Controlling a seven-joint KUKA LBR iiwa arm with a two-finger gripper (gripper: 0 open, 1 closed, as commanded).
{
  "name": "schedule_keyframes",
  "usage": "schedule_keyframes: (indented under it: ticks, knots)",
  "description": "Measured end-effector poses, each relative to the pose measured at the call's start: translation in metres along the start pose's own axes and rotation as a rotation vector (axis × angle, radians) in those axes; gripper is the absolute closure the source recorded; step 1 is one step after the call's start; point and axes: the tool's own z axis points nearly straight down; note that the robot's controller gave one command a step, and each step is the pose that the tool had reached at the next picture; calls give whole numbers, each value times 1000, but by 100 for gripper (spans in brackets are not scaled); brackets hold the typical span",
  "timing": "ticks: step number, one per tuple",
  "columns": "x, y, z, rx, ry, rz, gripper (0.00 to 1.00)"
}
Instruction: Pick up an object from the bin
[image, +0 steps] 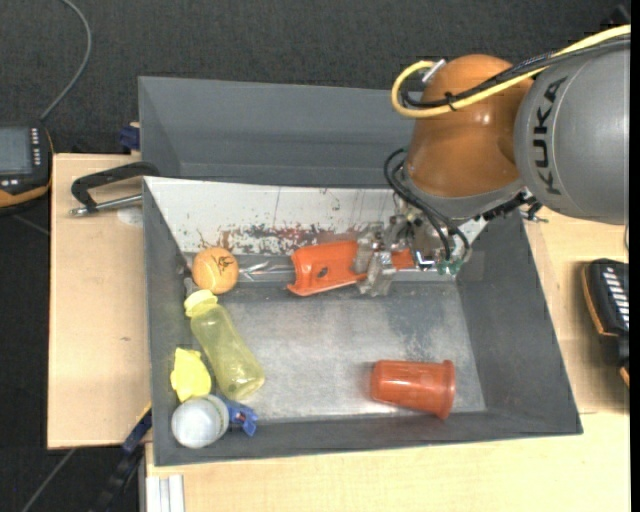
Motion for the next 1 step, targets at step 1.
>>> schedule_keyframes:
  ticks: [1]
  knots:
    - [-3,9,-77,2,-15,-62,100]
